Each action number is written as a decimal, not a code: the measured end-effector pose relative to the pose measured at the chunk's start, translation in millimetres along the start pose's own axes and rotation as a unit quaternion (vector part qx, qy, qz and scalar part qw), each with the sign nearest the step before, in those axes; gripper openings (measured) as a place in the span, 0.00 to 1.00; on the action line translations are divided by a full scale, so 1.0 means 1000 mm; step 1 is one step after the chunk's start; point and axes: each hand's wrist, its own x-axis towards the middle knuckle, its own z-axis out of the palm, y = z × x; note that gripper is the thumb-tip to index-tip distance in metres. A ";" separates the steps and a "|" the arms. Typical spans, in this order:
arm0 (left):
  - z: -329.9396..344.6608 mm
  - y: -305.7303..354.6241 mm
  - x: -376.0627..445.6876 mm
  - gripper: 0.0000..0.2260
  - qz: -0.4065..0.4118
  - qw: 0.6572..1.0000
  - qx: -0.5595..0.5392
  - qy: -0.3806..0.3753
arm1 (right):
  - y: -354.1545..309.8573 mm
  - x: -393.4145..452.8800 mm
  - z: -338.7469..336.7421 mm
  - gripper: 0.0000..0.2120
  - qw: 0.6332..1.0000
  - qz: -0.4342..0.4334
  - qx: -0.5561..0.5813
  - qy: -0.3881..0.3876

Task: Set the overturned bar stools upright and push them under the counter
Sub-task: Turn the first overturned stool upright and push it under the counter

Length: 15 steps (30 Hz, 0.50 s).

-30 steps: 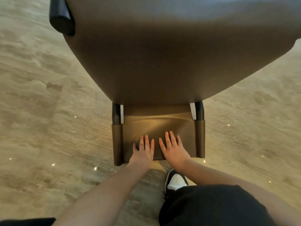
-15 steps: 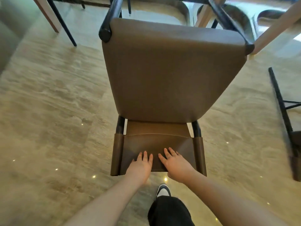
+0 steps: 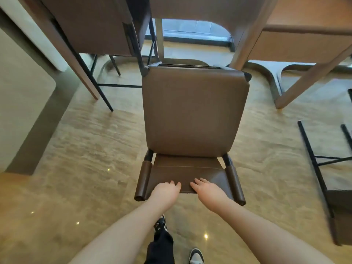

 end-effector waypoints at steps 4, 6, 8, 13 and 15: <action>-0.065 -0.025 -0.001 0.28 0.029 0.999 0.023 0.019 | 0.011 0.001 -0.061 0.30 0.999 -0.004 0.009 0.031; -0.094 -0.035 -0.004 0.25 0.041 0.998 0.022 0.033 | 0.016 0.000 -0.091 0.29 0.999 0.007 0.012 0.032; -0.120 -0.042 -0.004 0.22 0.048 0.997 0.031 0.047 | 0.021 0.005 -0.115 0.29 0.998 0.021 0.017 0.047; -0.173 -0.062 -0.001 0.20 0.066 0.996 0.036 0.039 | 0.023 0.012 -0.168 0.25 0.995 0.063 0.040 0.071; -0.195 -0.068 0.001 0.20 0.073 0.995 0.043 0.050 | 0.025 0.015 -0.188 0.23 0.992 0.073 0.054 0.090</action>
